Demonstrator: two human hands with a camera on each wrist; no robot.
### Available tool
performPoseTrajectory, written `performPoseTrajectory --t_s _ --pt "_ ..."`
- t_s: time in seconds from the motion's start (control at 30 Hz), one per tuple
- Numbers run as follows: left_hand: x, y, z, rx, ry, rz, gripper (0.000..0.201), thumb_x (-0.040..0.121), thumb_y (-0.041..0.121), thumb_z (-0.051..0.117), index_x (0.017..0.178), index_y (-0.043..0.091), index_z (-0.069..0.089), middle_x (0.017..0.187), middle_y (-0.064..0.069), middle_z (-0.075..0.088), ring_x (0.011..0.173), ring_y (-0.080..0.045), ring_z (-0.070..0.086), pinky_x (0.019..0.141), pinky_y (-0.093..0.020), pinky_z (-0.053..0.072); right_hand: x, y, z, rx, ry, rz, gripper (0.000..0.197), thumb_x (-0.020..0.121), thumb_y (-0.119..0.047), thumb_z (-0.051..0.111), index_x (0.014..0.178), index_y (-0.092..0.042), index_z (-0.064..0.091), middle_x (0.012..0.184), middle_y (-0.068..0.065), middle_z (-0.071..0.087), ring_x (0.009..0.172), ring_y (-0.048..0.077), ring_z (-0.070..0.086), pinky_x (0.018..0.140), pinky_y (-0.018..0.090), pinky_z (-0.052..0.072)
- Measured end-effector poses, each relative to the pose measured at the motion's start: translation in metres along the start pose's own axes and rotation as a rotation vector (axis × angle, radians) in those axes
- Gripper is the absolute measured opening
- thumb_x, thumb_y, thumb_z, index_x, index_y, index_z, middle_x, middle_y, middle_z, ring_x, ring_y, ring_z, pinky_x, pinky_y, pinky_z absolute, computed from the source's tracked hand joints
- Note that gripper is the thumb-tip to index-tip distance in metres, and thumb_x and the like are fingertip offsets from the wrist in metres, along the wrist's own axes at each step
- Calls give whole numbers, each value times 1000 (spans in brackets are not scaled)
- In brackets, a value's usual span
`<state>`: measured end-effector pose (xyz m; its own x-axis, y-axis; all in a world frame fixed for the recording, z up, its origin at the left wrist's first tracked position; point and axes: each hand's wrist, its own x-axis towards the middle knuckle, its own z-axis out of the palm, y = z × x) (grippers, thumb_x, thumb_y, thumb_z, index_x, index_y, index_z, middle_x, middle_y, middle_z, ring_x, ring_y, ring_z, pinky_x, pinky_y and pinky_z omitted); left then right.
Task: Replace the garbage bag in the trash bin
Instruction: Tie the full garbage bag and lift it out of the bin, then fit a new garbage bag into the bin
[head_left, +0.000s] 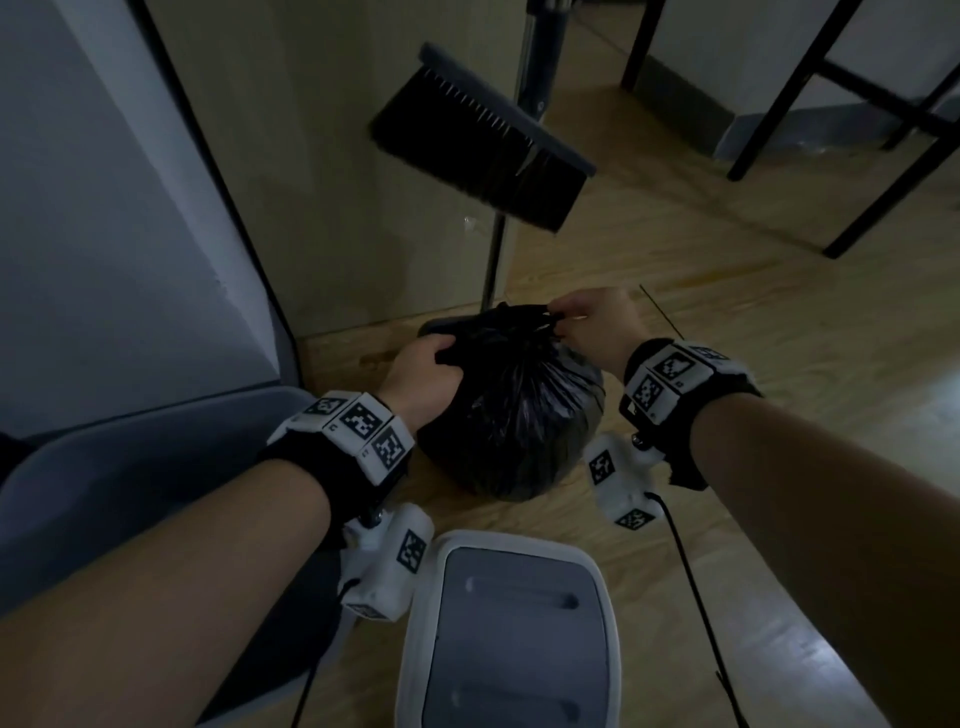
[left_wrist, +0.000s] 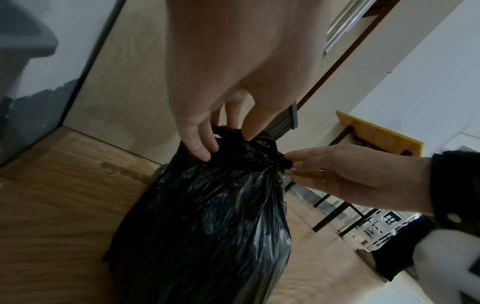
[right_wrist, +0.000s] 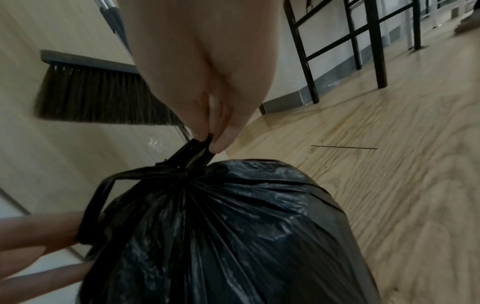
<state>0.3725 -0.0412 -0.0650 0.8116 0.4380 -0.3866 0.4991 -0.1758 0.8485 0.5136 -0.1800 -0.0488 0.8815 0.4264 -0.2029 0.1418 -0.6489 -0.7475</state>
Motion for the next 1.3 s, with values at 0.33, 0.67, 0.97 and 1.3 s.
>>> performPoseTrajectory --t_s 0.33,0.67,0.97,1.3 --pt "-41 21 -40 173 126 95 41 92 13 49 133 16 46 128 -9 53 108 -21 53 80 -25 42 -37 -26 -37 -116 -26 5 38 92 3 43 121 -13 62 131 6 58 120 25 55 102 37 46" --pt "-183 78 -90 835 56 345 37 96 33 42 127 14 51 128 -8 55 114 -26 55 95 -39 47 -175 -124 -78 -827 -100 -244 33 98 -27 37 122 -16 58 121 10 62 105 31 59 86 40 52" --pt "-334 75 -144 1101 305 437 31 96 29 36 107 8 56 116 -14 57 108 -32 54 88 -41 45 -314 -205 -49 -957 -26 -494 32 97 -27 37 112 -12 61 114 12 64 102 31 61 79 38 52" --pt "-453 -33 -191 1068 517 236 29 95 23 38 113 7 55 117 -14 57 111 -33 53 88 -45 46 -424 -237 76 -891 -81 -728 29 95 -24 40 112 -10 60 117 16 61 107 36 59 82 39 47"
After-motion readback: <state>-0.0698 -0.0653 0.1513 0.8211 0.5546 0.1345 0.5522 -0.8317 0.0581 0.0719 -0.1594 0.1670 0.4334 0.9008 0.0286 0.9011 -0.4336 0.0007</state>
